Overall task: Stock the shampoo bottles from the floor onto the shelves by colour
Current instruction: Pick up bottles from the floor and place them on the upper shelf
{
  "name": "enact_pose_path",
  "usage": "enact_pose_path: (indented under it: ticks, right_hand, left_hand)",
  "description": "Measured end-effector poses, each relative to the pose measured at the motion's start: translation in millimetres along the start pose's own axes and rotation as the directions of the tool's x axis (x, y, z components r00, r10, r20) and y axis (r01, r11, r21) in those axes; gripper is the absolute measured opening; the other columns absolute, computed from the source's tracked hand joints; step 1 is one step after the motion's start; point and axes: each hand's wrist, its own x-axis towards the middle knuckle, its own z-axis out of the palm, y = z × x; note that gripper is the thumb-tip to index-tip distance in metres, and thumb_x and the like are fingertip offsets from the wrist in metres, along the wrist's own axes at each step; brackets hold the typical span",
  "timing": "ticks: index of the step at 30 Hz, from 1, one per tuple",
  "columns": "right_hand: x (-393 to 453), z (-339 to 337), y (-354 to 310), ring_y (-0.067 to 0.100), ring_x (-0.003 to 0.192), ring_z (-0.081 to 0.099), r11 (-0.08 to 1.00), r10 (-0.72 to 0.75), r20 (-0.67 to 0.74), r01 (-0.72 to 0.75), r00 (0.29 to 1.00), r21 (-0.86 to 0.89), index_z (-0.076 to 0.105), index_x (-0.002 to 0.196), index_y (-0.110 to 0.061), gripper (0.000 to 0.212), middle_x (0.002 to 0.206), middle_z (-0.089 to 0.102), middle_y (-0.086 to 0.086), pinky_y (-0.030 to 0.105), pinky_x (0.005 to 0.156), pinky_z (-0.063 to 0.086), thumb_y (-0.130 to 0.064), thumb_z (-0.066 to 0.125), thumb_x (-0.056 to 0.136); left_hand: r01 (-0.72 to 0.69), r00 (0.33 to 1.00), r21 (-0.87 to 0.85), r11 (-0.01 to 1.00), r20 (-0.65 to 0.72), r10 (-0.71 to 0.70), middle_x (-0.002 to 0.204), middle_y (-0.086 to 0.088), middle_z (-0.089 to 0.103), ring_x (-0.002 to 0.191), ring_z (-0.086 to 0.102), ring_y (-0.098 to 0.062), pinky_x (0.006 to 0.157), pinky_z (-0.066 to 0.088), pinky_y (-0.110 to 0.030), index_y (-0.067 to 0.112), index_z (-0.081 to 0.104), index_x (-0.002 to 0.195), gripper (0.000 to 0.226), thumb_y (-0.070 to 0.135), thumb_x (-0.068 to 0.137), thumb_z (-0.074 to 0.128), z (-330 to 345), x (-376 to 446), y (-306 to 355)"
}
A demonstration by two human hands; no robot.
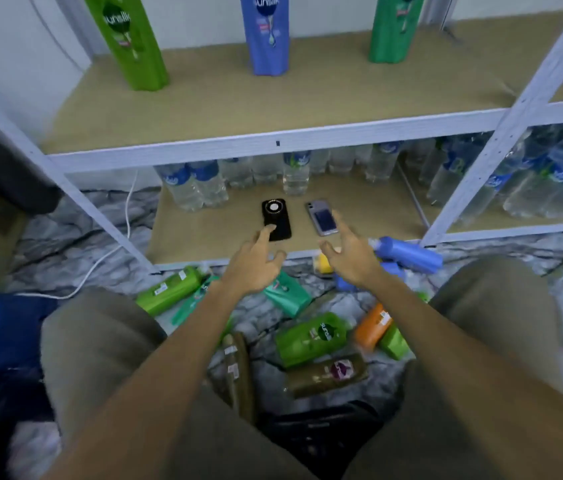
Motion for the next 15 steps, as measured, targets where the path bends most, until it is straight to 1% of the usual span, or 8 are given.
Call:
enact_pose_path:
  ticks: [2,4,5,6,8,9,13,15]
  right_hand:
    - [-2,25,27,0.029,0.107,0.063,0.999,0.051,0.064,-0.052,0.997,0.014,0.010,0.163,-0.021,0.073,0.164,0.028,0.011,0.031,0.084,0.048,-0.038,0.051,0.105]
    - [-3,46,54,0.018,0.083,0.062,0.997,0.072,0.130,-0.076,0.989,0.023,0.007,0.163,-0.020,0.075,0.164,0.029,0.013,0.022,0.065,0.046,-0.033,0.052,0.105]
    - [-5,56,65,0.022,0.086,0.064,0.996,0.084,0.156,-0.088,0.984,0.021,0.006,0.163,-0.020,0.075,0.165,0.026,0.012,0.024,0.064,0.046,-0.032,0.053,0.105]
    - [-6,64,77,0.030,0.097,0.065,0.994,0.100,0.172,-0.104,0.980,0.014,0.006,0.163,-0.019,0.076,0.166,0.024,0.012,0.031,0.070,0.051,-0.032,0.053,0.105]
    - [-7,80,99,0.042,0.126,0.055,0.991,0.133,0.179,-0.130,0.975,-0.026,0.007,0.163,-0.019,0.078,0.165,0.026,0.013,0.046,0.094,0.051,-0.036,0.054,0.104]
    - [-9,87,109,0.043,0.133,0.049,0.990,0.141,0.185,-0.133,0.972,-0.055,0.007,0.163,-0.019,0.079,0.165,0.027,0.015,0.050,0.101,0.047,-0.037,0.055,0.103]
    - [-21,107,145,0.044,0.144,0.035,0.983,0.184,0.221,-0.176,0.958,-0.054,0.009,0.162,-0.015,0.079,0.163,0.026,0.021,0.053,0.110,0.040,-0.030,0.058,0.102]
    - [-24,114,160,0.044,0.147,0.031,0.977,0.213,0.206,-0.209,0.955,-0.041,0.012,0.163,-0.015,0.081,0.164,0.023,0.021,0.057,0.110,0.040,-0.030,0.060,0.100]
  left_hand:
    - [0.051,0.995,0.008,0.999,0.080,-0.051,0.157,-0.011,0.034,0.130,0.047,-0.038,0.106,0.041,-0.051,0.025,0.023,0.155,0.061,0.046,0.103,0.047,25,0,-25]
    - [0.104,0.986,-0.006,0.995,0.129,-0.103,0.160,-0.009,0.029,0.134,0.046,-0.037,0.109,0.040,-0.052,0.028,0.021,0.156,0.063,0.046,0.103,0.048,48,0,-45]
    - [0.134,0.980,-0.018,0.991,0.149,-0.130,0.161,-0.009,0.027,0.136,0.045,-0.037,0.110,0.039,-0.050,0.029,0.021,0.157,0.063,0.045,0.103,0.048,59,-1,-53]
    - [0.157,0.974,-0.024,0.987,0.169,-0.151,0.162,-0.010,0.027,0.136,0.045,-0.037,0.110,0.039,-0.047,0.028,0.020,0.158,0.063,0.042,0.103,0.049,69,-2,-61]
    - [0.184,0.963,-0.015,0.983,0.203,-0.177,0.161,-0.012,0.029,0.133,0.048,-0.038,0.108,0.039,-0.045,0.027,0.020,0.158,0.065,0.040,0.103,0.050,90,-5,-73]
    - [0.192,0.958,-0.011,0.981,0.221,-0.185,0.160,-0.013,0.031,0.132,0.048,-0.038,0.109,0.039,-0.045,0.027,0.021,0.158,0.065,0.041,0.102,0.051,101,-6,-79]
    - [0.211,0.936,-0.029,0.977,0.295,-0.193,0.158,-0.010,0.032,0.137,0.044,-0.035,0.112,0.038,-0.046,0.028,0.023,0.157,0.064,0.043,0.101,0.051,140,-8,-90]
    - [0.190,0.923,-0.013,0.982,0.342,-0.174,0.158,-0.010,0.032,0.141,0.037,-0.033,0.114,0.035,-0.046,0.028,0.023,0.157,0.065,0.041,0.101,0.053,156,-8,-90]
